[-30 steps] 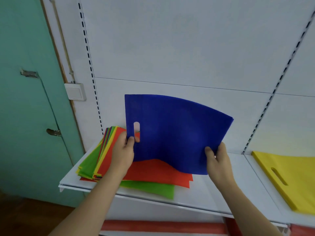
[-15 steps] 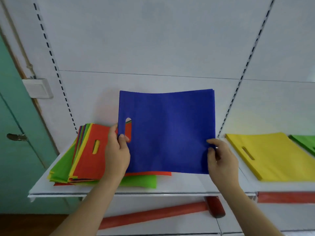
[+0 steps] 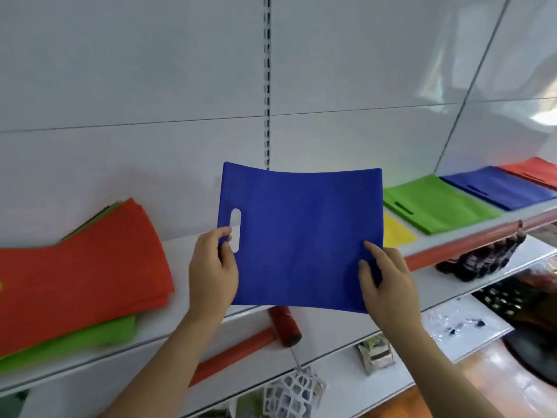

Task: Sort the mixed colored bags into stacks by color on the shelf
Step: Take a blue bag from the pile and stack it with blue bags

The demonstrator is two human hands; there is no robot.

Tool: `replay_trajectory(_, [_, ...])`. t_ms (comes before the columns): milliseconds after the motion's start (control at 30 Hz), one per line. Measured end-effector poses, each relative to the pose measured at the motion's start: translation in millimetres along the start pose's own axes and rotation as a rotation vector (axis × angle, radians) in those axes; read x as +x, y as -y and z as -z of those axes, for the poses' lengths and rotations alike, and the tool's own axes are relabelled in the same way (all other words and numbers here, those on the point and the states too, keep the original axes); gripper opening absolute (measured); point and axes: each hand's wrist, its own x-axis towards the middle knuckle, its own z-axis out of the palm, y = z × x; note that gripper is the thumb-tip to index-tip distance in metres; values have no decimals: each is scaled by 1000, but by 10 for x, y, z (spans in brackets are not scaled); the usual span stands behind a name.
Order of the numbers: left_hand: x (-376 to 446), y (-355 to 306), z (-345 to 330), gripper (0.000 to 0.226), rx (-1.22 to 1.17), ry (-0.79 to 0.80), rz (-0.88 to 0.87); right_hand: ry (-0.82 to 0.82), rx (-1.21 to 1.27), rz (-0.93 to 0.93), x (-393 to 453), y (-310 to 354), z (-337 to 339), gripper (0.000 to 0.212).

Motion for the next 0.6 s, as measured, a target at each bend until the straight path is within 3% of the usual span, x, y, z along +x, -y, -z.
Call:
replay_trajectory(300, [-448,-1262,-1826,31,-55,100,-66,-68,-129,-96,292,-1545,1385,44])
replay_trajectory(600, [-722,-2122,-3527,35,-90,309,-163,-137,-237,-283,300,-2876,2324,51])
